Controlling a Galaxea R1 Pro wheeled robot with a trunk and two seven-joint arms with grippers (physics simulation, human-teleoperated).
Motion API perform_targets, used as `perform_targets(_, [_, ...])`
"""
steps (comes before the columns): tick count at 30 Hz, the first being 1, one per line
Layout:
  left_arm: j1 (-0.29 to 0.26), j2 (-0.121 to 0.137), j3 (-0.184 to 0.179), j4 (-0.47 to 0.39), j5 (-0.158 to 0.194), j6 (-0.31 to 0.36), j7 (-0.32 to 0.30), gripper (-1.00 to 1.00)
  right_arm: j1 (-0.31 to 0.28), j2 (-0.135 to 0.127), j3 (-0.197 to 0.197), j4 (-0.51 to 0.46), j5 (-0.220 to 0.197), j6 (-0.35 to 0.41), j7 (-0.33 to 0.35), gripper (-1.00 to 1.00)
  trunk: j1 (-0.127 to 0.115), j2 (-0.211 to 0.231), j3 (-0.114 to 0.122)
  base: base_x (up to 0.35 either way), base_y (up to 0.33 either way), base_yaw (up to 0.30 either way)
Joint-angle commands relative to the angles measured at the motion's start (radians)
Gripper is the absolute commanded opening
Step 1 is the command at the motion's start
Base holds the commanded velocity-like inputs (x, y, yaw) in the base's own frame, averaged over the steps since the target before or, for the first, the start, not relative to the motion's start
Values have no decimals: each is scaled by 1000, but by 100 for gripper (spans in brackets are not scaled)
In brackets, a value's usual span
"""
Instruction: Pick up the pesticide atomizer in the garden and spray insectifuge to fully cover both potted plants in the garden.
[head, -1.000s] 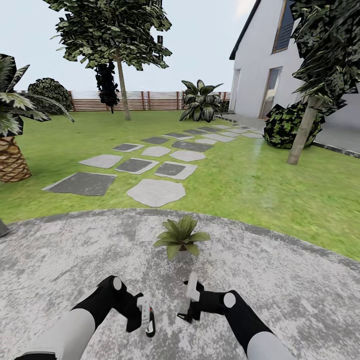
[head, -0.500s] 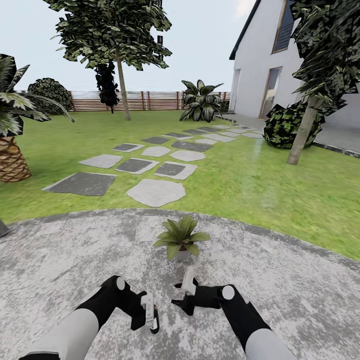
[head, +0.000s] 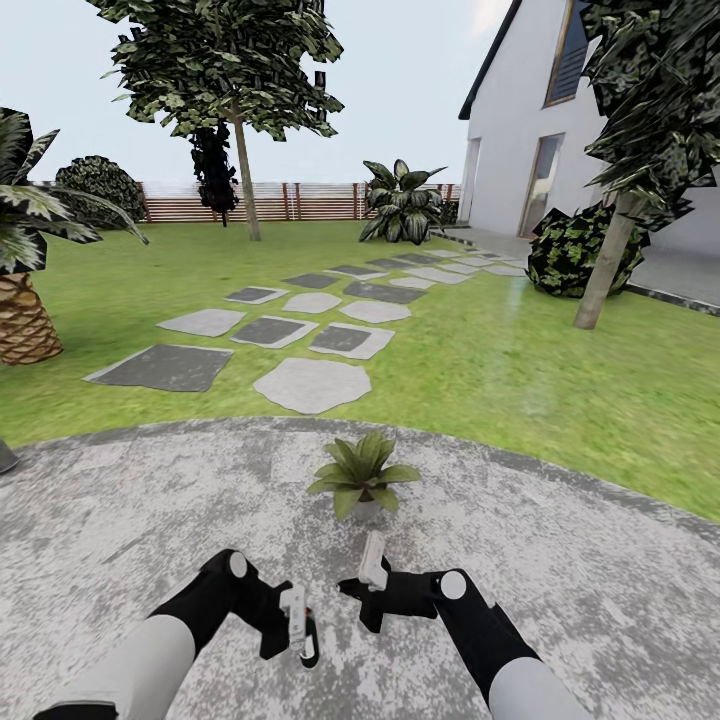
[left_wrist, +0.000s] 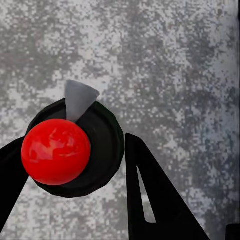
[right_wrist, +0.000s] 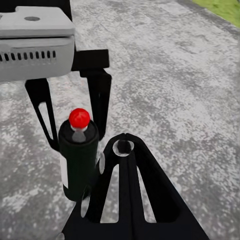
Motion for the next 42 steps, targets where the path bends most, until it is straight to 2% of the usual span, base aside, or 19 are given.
perform_targets(1, [-1,0,1,-1,-7,-11,-9,-100,0,0,-1,-1,8,-5,1,-100,0,0,-1,0,0,0])
perform_targets(5, [-4,-2,5,-2,-6,-11,-55,-100,0,0,-1,1,8,-5,0,-100,0,0,-1,0,0,0])
perform_targets(10, [-10,-9,7,-1,0,-10,-67,-100,0,0,-1,4,9,-5,-3,-100,0,0,-1,0,0,0])
perform_targets(14, [-20,-10,5,-9,88,-4,-66,-100,0,0,-1,4,10,-5,-5,-100,0,0,-1,0,0,0])
perform_targets(16, [-24,-11,3,-14,103,0,-66,-100,0,0,-1,4,11,-5,-5,-100,0,0,-1,0,0,0])
perform_targets(25, [-27,-14,3,-15,110,1,-68,-100,0,0,-1,4,11,-5,-5,-100,0,0,-1,0,0,0])
perform_targets(34, [-35,-36,1,-17,108,-6,-89,-100,0,0,-3,4,14,-5,-7,-100,0,0,-1,0,0,0])
perform_targets(42, [-39,-37,0,-17,107,-7,-92,-100,0,0,-3,4,14,-5,-7,-100,0,0,-1,0,0,0])
